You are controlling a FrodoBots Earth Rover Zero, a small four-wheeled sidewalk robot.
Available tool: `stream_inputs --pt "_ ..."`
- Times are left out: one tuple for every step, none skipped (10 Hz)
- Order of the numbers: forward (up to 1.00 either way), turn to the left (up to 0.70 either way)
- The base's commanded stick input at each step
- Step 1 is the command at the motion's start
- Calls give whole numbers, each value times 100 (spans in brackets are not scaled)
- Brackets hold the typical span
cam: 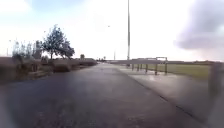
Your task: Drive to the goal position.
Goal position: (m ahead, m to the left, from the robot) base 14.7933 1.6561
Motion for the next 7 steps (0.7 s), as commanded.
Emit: stream_inputs --pt "45 0" --pt "45 0" --pt "45 0" --pt "45 0" --pt "45 0" --pt "45 0" --pt "45 0"
